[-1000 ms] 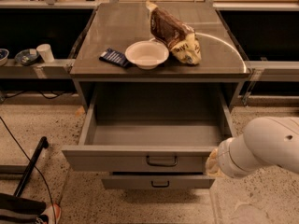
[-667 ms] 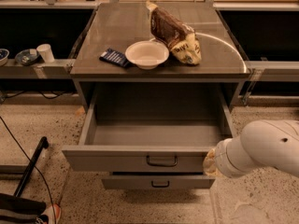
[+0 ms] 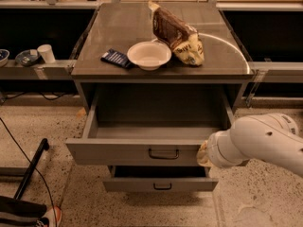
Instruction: Close top drawer
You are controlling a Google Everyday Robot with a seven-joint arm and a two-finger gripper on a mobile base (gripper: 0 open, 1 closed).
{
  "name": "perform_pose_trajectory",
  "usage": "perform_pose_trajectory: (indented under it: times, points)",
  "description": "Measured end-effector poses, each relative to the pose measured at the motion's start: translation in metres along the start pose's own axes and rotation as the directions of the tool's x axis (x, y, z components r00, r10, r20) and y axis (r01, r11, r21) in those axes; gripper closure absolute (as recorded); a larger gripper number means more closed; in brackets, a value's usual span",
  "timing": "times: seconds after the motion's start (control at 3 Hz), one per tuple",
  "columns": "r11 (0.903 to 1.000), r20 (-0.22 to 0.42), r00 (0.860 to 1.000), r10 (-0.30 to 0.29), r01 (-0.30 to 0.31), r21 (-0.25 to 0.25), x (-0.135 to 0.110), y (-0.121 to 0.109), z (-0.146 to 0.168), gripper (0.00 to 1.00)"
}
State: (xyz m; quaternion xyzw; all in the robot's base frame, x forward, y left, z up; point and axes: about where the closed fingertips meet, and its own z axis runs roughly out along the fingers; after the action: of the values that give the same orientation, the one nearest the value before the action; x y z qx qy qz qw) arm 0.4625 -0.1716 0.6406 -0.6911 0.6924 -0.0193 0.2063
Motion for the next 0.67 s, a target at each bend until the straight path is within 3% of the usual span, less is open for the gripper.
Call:
perform_pose_trajectory:
  times: [0.67]
  points:
    - [0.9983, 0.019, 1.0, 0.022, -0.023, 0.054, -0.018, -0.038, 0.015, 1.0]
